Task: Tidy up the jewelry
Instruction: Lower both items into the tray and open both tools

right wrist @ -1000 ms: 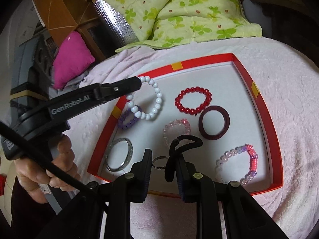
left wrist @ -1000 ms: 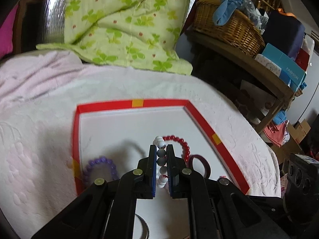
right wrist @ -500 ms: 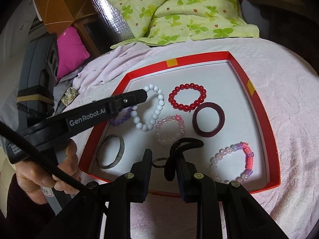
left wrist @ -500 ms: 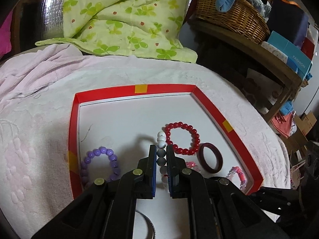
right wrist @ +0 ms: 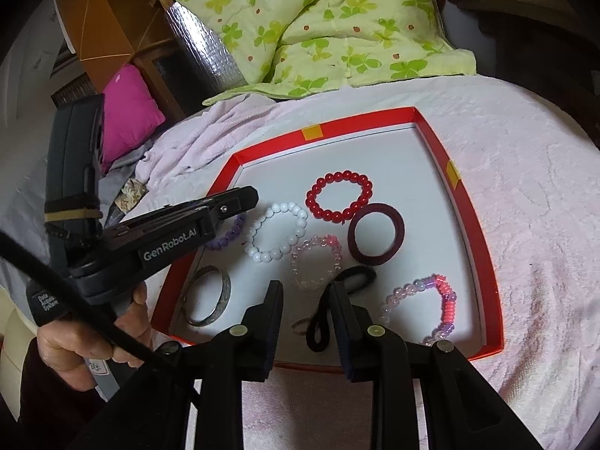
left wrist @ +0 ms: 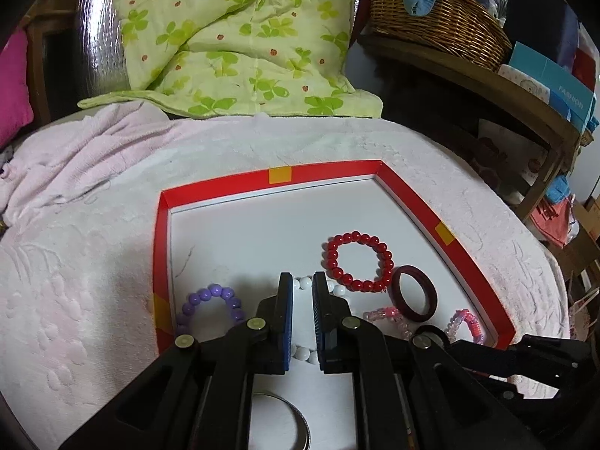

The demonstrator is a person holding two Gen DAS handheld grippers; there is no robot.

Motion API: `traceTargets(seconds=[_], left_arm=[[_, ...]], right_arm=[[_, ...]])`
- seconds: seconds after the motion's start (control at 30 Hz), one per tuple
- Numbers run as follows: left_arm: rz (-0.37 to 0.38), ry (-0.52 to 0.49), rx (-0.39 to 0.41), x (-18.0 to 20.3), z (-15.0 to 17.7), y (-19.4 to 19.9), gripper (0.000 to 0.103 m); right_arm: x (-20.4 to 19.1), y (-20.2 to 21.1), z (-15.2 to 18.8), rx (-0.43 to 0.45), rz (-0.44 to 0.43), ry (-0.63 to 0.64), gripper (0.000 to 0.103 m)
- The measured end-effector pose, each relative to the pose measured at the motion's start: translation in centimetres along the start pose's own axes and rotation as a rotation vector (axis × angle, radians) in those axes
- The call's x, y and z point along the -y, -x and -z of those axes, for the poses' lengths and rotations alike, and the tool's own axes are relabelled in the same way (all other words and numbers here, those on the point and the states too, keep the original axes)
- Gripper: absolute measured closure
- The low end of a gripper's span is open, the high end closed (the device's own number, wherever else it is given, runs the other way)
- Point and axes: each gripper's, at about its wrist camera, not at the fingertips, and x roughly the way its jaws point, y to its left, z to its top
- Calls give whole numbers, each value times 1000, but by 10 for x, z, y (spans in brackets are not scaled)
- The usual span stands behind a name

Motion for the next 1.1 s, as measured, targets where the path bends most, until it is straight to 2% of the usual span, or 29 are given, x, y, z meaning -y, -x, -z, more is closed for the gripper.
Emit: traceTargets(seconds=[0.13, 0.3, 0.77, 0.9, 0.97, 1.1], left_arm=[[-44, -24, 10, 3, 0, 4, 93], [-103, -41, 21, 3, 1, 9, 77], [-193, -83, 46, 6, 3, 20, 66], [-215, -81, 55, 7, 3, 26, 54], [-230, -84, 62, 7, 3, 30, 53], [-264, -81, 74, 7, 4, 42, 44]], right_arm=[[1, 3, 0, 10, -1, -1, 75], [2, 5, -1, 16, -1, -5, 75], [0, 13, -5, 36, 4, -2, 75], [-3, 18, -6, 46, 7, 1, 75], [-5, 21, -6, 52, 7, 5, 75], [-8, 29, -6, 65, 12, 12, 75]])
